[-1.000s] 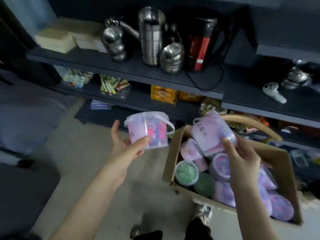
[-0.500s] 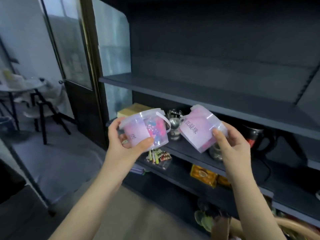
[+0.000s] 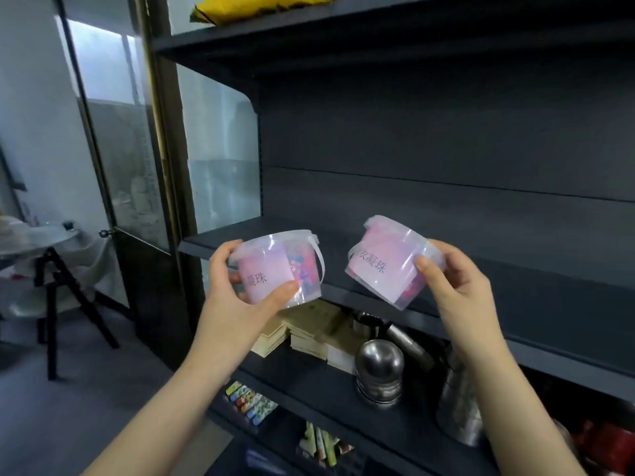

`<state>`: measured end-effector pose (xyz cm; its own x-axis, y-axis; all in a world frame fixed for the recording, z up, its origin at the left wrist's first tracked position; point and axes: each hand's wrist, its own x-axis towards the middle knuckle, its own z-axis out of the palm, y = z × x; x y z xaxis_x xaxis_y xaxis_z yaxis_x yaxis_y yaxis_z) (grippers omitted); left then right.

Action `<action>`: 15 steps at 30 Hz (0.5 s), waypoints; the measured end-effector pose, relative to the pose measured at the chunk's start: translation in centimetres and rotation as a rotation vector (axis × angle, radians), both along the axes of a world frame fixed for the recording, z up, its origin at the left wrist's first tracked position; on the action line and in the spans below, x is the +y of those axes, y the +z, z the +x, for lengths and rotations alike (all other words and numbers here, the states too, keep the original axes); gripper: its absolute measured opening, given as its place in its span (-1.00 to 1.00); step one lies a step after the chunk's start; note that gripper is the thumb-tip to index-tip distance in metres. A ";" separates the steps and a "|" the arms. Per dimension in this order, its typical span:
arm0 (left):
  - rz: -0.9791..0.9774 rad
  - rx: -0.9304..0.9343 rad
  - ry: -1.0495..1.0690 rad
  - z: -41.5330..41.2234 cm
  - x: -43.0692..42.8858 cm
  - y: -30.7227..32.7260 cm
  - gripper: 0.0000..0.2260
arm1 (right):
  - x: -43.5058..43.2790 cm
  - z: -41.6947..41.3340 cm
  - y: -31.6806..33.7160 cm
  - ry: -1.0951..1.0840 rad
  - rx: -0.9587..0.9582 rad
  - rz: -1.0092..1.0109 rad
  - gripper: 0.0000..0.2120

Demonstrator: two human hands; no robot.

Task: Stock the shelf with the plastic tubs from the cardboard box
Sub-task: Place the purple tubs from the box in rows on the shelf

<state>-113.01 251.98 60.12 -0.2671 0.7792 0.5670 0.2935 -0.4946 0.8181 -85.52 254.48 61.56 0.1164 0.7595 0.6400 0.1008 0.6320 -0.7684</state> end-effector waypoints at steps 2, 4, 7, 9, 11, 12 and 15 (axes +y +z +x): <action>0.002 -0.006 -0.004 -1.1 3.2 0.3 -0.28 | 3.2 -1.1 0.4 0.016 -0.034 -0.014 -0.85; -0.008 -0.009 -0.012 -2.4 6.9 0.3 -0.26 | 6.5 -2.4 0.8 0.031 -0.071 -0.026 -0.83; -0.022 0.015 -0.007 -4.4 12.9 0.3 -0.21 | 11.2 -4.3 1.4 0.006 -0.104 -0.042 -0.81; -0.026 0.034 -0.016 -5.9 17.2 0.2 -0.20 | 14.4 -5.7 1.5 -0.033 -0.122 -0.064 -0.81; -0.034 0.053 -0.026 -7.4 21.7 -0.2 -0.20 | 17.9 -7.4 1.4 -0.075 -0.141 -0.084 -0.81; -0.043 0.067 -0.027 -8.2 24.0 -0.4 -0.19 | 19.6 -8.2 1.3 -0.105 -0.157 -0.091 -0.81; -0.064 0.125 -0.033 -10.7 31.1 -0.9 -0.17 | 24.3 -10.8 0.8 -0.187 -0.194 -0.148 -0.80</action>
<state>-123.67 283.04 59.17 -0.1711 0.8222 0.5428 0.3790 -0.4536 0.8066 -96.28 278.78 62.32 0.1498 0.8233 0.5475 0.3585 0.4709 -0.8061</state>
